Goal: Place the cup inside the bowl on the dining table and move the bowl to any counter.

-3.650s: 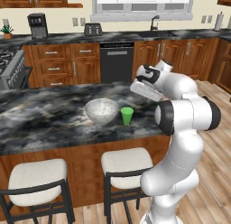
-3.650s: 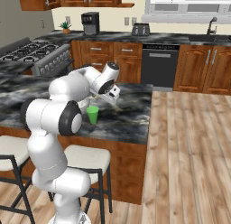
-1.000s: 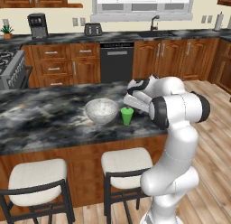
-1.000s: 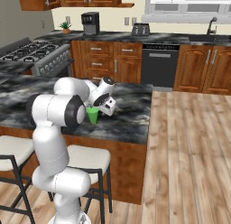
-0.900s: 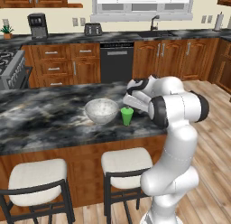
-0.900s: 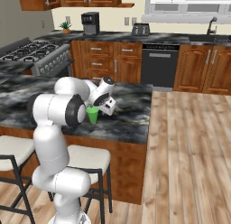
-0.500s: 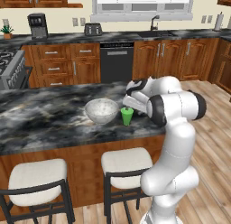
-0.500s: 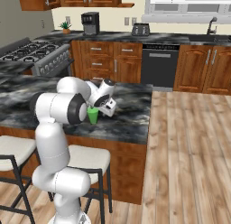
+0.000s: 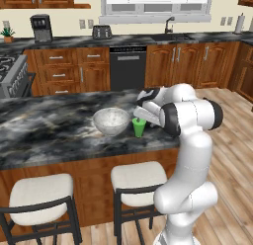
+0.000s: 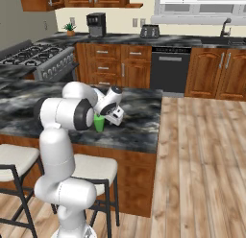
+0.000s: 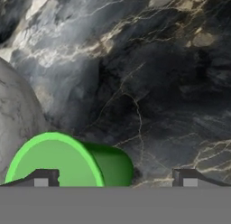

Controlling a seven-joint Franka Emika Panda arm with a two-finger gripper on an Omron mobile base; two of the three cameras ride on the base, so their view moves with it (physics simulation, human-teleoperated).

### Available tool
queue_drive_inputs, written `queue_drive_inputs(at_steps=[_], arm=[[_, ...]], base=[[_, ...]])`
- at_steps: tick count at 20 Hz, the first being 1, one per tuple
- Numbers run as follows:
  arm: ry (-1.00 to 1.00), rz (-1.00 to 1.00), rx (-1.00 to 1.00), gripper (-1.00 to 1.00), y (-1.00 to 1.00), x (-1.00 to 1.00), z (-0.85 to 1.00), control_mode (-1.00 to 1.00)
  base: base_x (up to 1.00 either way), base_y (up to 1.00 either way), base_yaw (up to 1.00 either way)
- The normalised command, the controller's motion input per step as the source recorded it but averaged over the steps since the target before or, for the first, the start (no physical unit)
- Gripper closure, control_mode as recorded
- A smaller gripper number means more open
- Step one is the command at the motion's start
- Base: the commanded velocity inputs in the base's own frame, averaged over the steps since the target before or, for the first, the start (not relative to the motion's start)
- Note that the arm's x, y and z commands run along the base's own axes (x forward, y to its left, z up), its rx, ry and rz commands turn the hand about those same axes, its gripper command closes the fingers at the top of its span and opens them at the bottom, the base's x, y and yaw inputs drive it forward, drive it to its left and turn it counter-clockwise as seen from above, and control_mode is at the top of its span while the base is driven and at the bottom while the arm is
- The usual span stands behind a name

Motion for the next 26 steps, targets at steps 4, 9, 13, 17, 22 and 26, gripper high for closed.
queue_drive_inputs(at_steps=[4,9,13,17,22,26], arm=[[0.00,0.00,0.00,-1.00,0.01,0.08,-0.11,-1.00],[0.00,0.00,0.00,-1.00,0.01,0.07,-0.11,-1.00],[0.00,0.00,0.00,-1.00,0.00,0.00,-0.01,-1.00],[0.00,0.00,0.00,-1.00,0.00,0.00,0.00,-1.00],[0.00,0.00,0.00,1.00,0.00,0.00,0.00,-1.00],[0.00,0.00,0.00,1.00,0.00,0.00,0.00,-1.00]], base=[[0.00,0.00,0.00],[0.00,0.00,0.00],[0.00,0.00,0.00],[0.00,0.00,0.00],[0.00,0.00,0.00],[0.00,0.00,0.00]])
